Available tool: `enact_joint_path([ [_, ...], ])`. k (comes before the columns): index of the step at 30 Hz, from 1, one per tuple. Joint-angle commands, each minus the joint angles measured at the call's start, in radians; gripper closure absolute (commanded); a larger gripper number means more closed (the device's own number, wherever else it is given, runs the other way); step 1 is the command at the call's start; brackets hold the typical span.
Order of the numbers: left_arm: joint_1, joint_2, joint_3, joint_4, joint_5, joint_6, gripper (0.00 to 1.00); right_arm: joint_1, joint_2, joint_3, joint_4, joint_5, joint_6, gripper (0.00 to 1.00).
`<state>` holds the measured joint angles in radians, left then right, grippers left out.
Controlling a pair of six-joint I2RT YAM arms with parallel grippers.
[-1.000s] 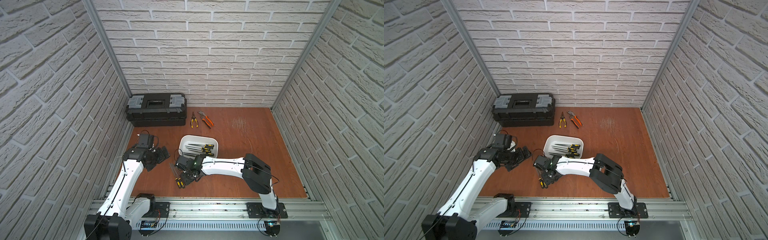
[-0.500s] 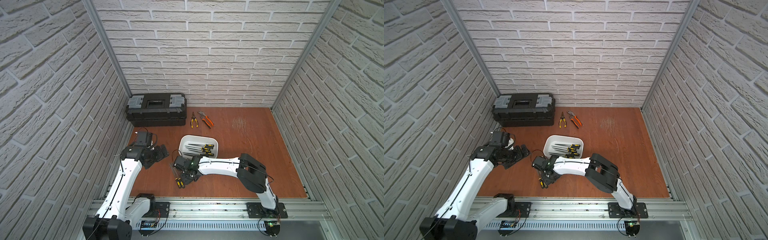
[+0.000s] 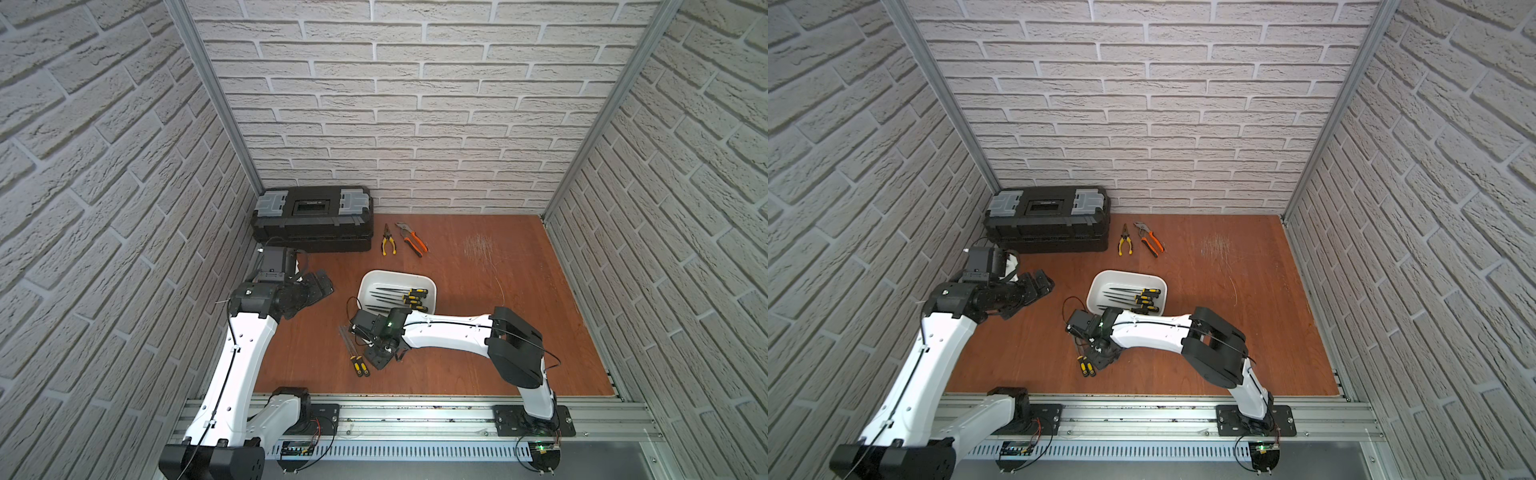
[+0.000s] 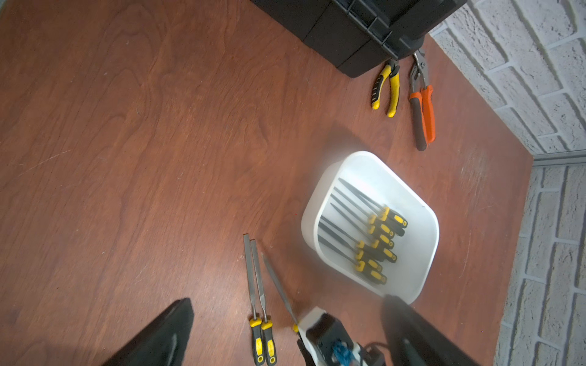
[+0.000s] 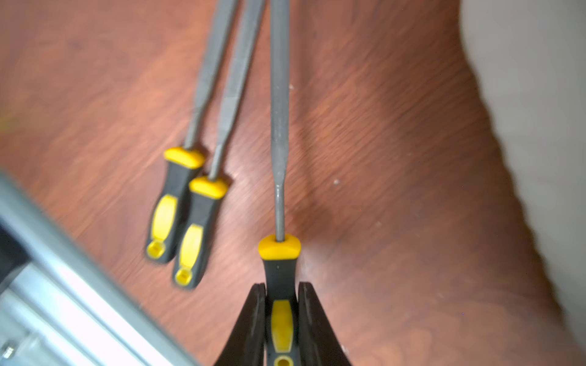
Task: Put the file tool into the storage box
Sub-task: Pick up the file tool from the center of the board, then place the file tool in the storage box.
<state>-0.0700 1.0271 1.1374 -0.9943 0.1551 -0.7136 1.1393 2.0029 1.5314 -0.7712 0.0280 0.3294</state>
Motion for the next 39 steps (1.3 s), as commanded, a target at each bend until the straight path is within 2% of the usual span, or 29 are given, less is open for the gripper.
enact_joint_path([
  [1,0.010,0.014,0.039,0.025,-0.008,-0.016,0.02,0.004,-0.119,0.031,-0.058,-0.047,-0.147,0.85],
  [5,0.011,0.042,0.074,0.040,0.006,-0.021,0.02,-0.026,-0.171,0.086,-0.147,-0.057,-0.246,0.85],
  [12,0.003,0.137,0.123,0.087,0.096,-0.018,0.02,-0.196,-0.264,0.080,-0.201,-0.137,-0.416,0.85],
  [18,-0.062,0.257,0.180,0.114,0.148,0.014,0.02,-0.344,-0.240,0.077,-0.220,-0.169,-0.536,0.85],
  [23,-0.126,0.348,0.193,0.117,0.177,0.023,0.02,-0.418,-0.176,0.079,-0.211,-0.202,-0.608,0.86],
  [28,-0.182,0.414,0.212,0.107,0.175,0.012,0.02,-0.435,-0.102,0.079,-0.194,-0.212,-0.646,0.86],
  [33,-0.190,0.449,0.236,0.107,0.176,-0.012,0.02,-0.435,-0.045,0.081,-0.156,-0.206,-0.646,0.84],
  [36,-0.188,0.454,0.246,0.092,0.147,0.007,0.02,-0.435,-0.032,0.082,-0.139,-0.209,-0.645,0.78],
  [39,-0.182,0.447,0.237,0.078,0.124,0.007,0.02,-0.434,0.008,0.084,-0.145,-0.200,-0.648,0.67],
])
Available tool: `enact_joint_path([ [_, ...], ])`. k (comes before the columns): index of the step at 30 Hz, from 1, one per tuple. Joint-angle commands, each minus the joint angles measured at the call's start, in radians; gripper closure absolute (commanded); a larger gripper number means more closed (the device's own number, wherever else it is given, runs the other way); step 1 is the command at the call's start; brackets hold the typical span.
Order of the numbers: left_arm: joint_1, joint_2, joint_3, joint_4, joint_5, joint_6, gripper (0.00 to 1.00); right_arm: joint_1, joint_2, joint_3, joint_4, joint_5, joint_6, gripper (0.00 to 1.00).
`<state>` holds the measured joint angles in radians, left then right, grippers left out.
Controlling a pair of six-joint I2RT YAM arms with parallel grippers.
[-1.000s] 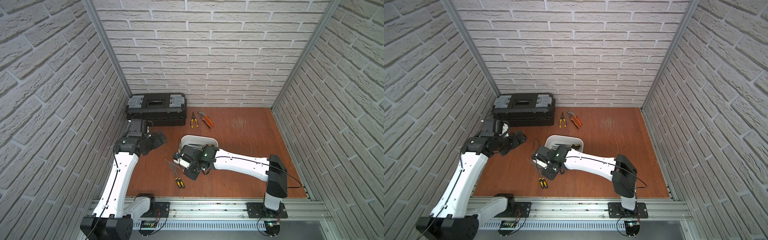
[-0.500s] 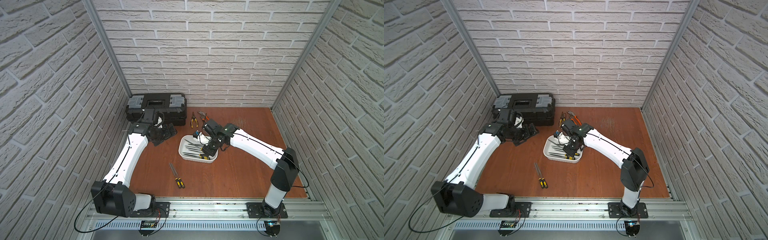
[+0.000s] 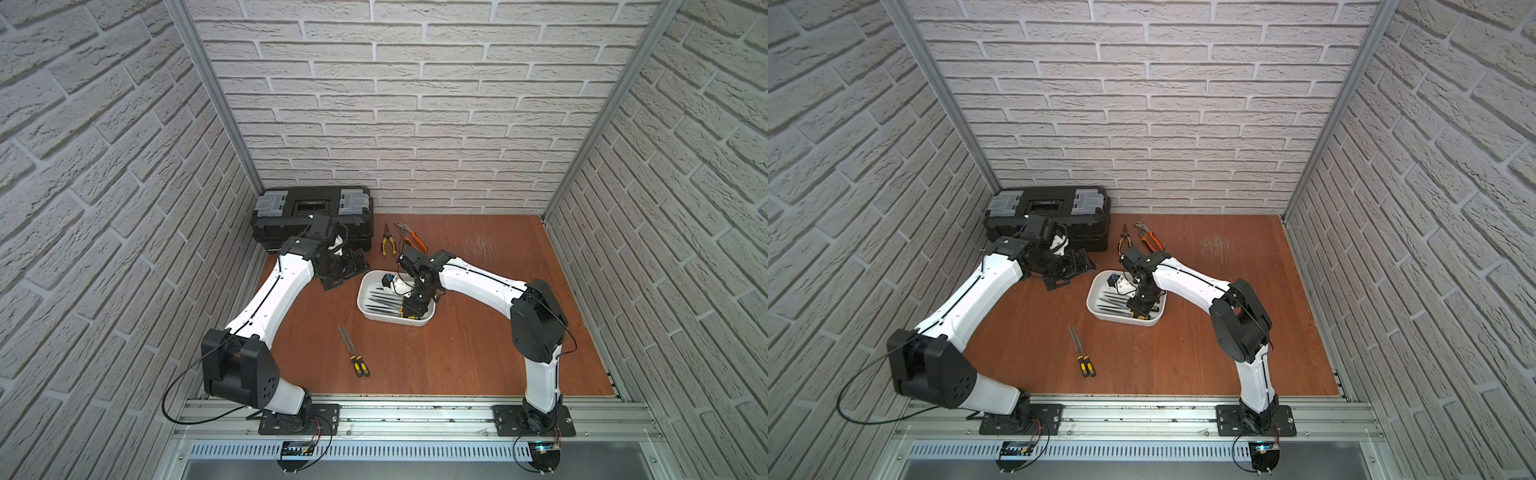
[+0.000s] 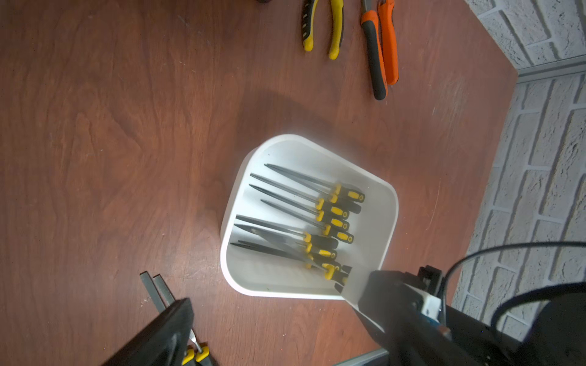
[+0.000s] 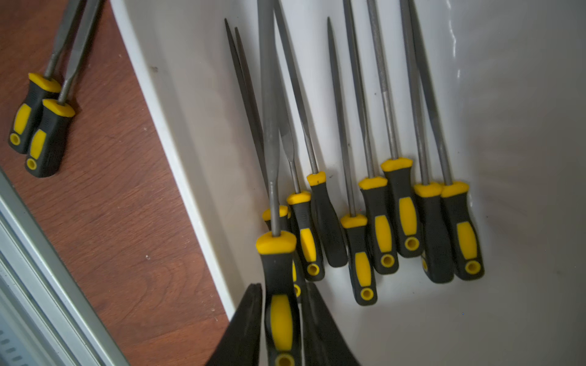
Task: Put the file tool into the storage box
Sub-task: Place the file tool in the storage box, then pick up the file tool from the center of the board.
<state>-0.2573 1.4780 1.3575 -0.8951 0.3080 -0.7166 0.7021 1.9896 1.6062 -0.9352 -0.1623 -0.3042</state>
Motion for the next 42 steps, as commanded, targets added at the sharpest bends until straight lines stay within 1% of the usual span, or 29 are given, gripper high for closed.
enact_joint_path([
  [1,0.008,-0.008,0.013,-0.021,-0.030,0.008,0.02,0.004,0.020,0.006,0.018,0.002,-0.014,0.64],
  [5,0.016,-0.036,-0.014,-0.015,-0.052,0.010,0.02,0.003,0.006,0.007,0.033,0.065,-0.012,0.54],
  [7,0.029,-0.042,-0.018,-0.023,-0.051,0.014,0.02,0.002,-0.004,0.022,0.036,0.098,0.009,0.52],
  [9,0.040,-0.053,-0.029,-0.031,-0.056,0.028,0.02,0.002,-0.056,0.035,0.048,0.159,0.064,0.50],
  [10,0.043,-0.061,-0.037,-0.034,-0.064,0.033,0.02,0.002,-0.074,0.036,0.056,0.194,0.100,0.50],
  [12,0.062,-0.080,-0.062,-0.037,-0.071,0.038,0.02,0.002,-0.119,0.034,0.065,0.256,0.217,0.49],
  [15,0.109,-0.122,-0.107,-0.008,-0.071,0.023,0.02,0.008,-0.190,0.004,0.070,0.260,0.378,0.49],
  [17,0.119,-0.149,-0.136,0.036,-0.072,0.016,0.02,0.020,-0.243,-0.038,0.088,0.272,0.468,0.48],
  [20,0.106,-0.136,-0.128,0.065,-0.056,0.028,0.02,0.041,-0.321,-0.113,0.117,0.319,0.623,0.48],
  [22,0.087,-0.102,-0.094,0.043,-0.055,0.042,0.02,0.059,-0.370,-0.173,0.147,0.334,0.733,0.48],
  [24,0.070,-0.074,-0.061,0.018,-0.061,0.044,0.02,0.087,-0.415,-0.249,0.197,0.327,0.833,0.48],
  [27,0.055,-0.078,-0.073,0.033,-0.066,0.002,0.02,0.152,-0.446,-0.353,0.276,0.301,0.920,0.48],
  [28,0.054,-0.087,-0.082,0.033,-0.079,-0.010,0.02,0.176,-0.444,-0.370,0.291,0.293,0.934,0.48],
  [30,0.058,-0.129,-0.090,-0.037,-0.208,-0.042,0.02,0.226,-0.424,-0.388,0.313,0.264,0.947,0.47],
  [31,0.069,-0.157,-0.101,-0.053,-0.245,-0.047,0.02,0.243,-0.407,-0.387,0.317,0.239,0.947,0.47],
  [32,0.086,-0.196,-0.127,-0.051,-0.252,-0.046,0.02,0.260,-0.382,-0.377,0.315,0.205,0.945,0.47],
  [33,0.109,-0.230,-0.155,-0.038,-0.235,-0.040,0.02,0.279,-0.353,-0.362,0.305,0.178,0.942,0.47],
  [36,0.157,-0.280,-0.203,-0.064,-0.191,-0.026,0.02,0.327,-0.274,-0.309,0.277,0.141,0.928,0.47],
  [38,0.158,-0.297,-0.224,-0.083,-0.182,-0.022,0.02,0.345,-0.233,-0.286,0.277,0.120,0.915,0.47],
  [42,0.158,-0.354,-0.279,-0.078,-0.174,-0.063,0.02,0.364,-0.130,-0.225,0.257,0.071,0.905,0.46],
])
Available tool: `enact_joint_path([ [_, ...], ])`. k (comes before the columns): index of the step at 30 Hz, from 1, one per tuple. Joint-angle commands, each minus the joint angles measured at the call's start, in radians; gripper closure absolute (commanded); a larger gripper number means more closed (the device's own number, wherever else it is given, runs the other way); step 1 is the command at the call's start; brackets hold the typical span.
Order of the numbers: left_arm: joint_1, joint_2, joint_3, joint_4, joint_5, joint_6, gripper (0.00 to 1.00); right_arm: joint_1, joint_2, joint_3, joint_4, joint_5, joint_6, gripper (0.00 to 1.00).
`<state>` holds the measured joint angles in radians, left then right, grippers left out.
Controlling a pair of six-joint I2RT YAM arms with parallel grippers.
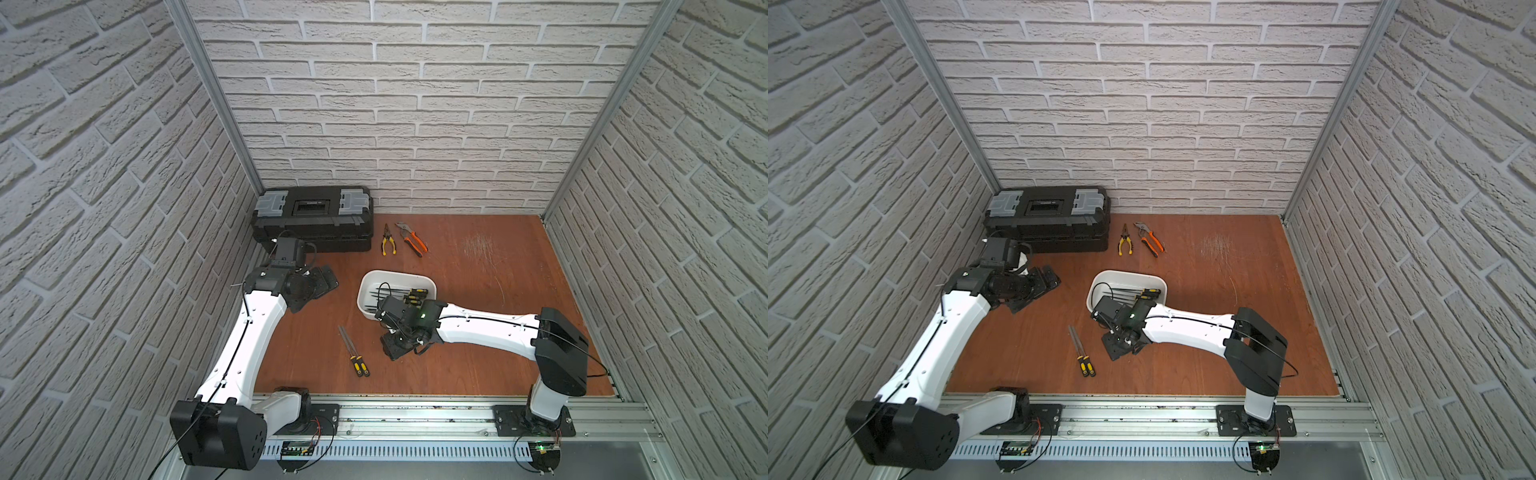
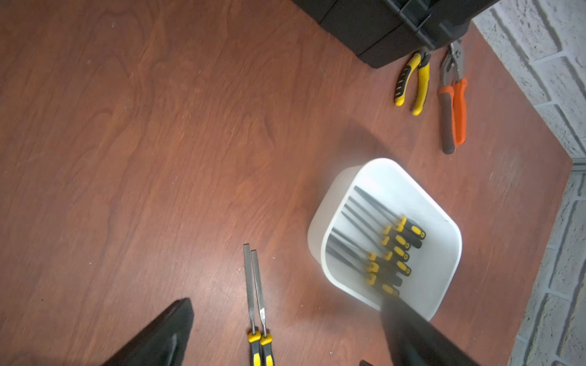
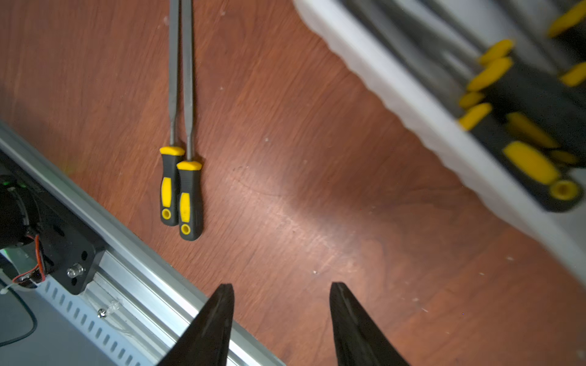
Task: Put the file tool into the storage box
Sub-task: Pick up the file tool from the center of the board.
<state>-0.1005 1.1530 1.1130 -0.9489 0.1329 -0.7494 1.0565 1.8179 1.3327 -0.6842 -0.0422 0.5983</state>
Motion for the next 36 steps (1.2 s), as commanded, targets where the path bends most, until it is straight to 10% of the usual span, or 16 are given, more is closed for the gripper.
enact_joint_path([
  [1,0.002,-0.042,-0.040,-0.022,-0.004,-0.038,0.02,0.018,0.061,0.067,-0.003,-0.051,-0.002,0.46],
  [36,-0.005,-0.108,-0.112,-0.067,0.046,-0.007,0.02,0.044,0.252,0.206,-0.127,0.088,0.018,0.49],
])
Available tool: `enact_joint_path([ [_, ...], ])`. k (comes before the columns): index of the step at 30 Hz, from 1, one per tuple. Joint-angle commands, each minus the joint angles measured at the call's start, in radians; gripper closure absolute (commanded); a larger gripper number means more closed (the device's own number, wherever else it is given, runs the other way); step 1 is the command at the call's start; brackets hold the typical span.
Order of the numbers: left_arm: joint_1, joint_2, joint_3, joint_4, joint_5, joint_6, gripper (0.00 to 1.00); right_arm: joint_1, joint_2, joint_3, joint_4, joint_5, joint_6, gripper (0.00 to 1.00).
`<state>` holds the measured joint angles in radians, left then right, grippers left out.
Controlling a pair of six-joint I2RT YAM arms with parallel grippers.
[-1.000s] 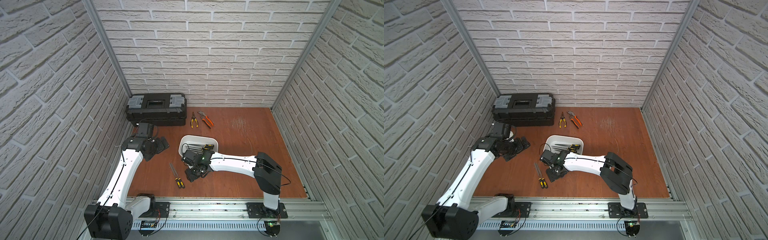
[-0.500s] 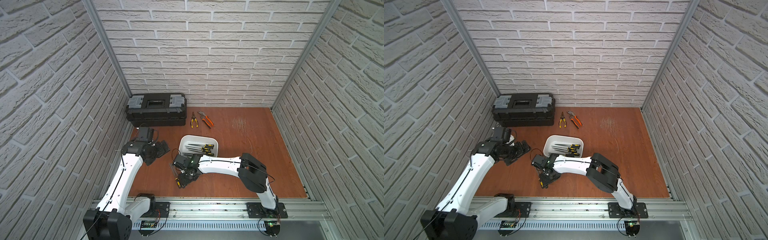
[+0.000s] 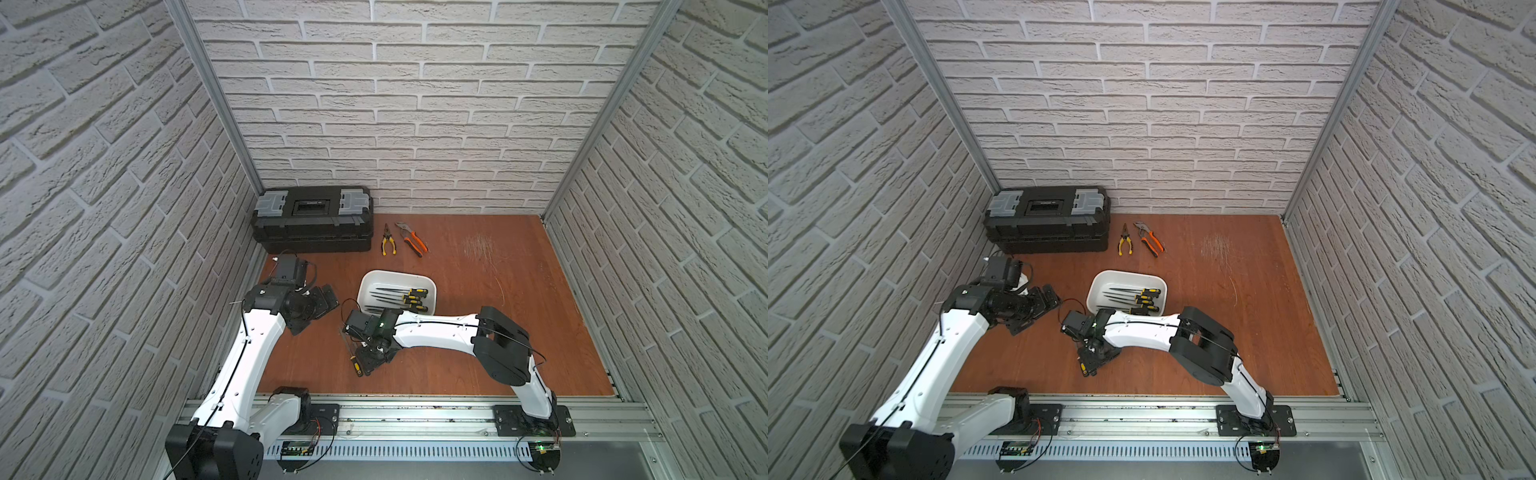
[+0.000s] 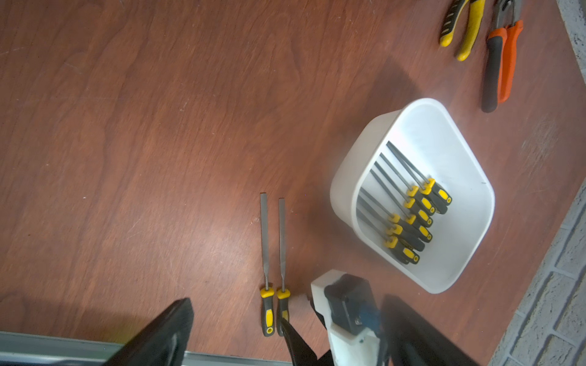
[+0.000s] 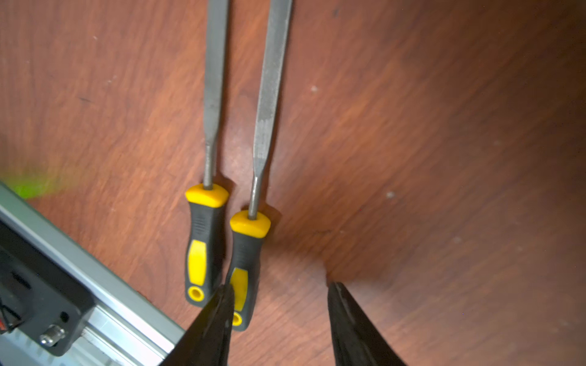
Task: Put the file tool into the storage box
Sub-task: Pick up the file tool from the center of the board.
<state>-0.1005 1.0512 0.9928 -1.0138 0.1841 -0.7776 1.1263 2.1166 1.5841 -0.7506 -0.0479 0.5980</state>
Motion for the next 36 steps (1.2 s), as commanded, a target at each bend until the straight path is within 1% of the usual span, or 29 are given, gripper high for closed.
enact_joint_path([
  [1,-0.006,-0.001,0.009,0.001,-0.003,0.023,0.02,-0.031,-0.057,-0.060,-0.056,0.100,0.020,0.49],
  [7,-0.024,0.037,0.048,0.009,-0.020,0.023,0.02,-0.070,-0.117,-0.129,-0.037,0.114,0.020,0.50],
  [9,-0.027,0.044,0.063,0.012,-0.029,0.021,0.02,-0.072,-0.131,-0.146,-0.005,0.090,-0.016,0.50],
  [11,-0.027,0.047,0.075,0.018,-0.034,0.019,0.02,-0.072,-0.180,-0.150,0.017,0.064,-0.055,0.50],
  [15,-0.025,0.050,0.094,0.028,-0.045,0.012,0.02,-0.072,-0.212,-0.152,0.051,0.015,-0.131,0.48],
  [21,-0.023,0.053,0.123,0.030,-0.079,0.014,0.02,-0.072,-0.175,-0.122,0.036,-0.002,-0.181,0.46],
  [26,-0.024,0.041,0.152,0.015,-0.105,0.017,0.02,-0.072,-0.145,-0.125,0.062,-0.011,-0.174,0.46],
  [27,-0.023,0.035,0.159,0.008,-0.108,0.017,0.02,-0.072,-0.116,-0.124,0.069,-0.016,-0.178,0.46],
  [36,-0.027,-0.004,0.175,-0.032,-0.136,0.019,0.02,-0.052,-0.041,-0.109,0.077,-0.018,-0.173,0.46],
])
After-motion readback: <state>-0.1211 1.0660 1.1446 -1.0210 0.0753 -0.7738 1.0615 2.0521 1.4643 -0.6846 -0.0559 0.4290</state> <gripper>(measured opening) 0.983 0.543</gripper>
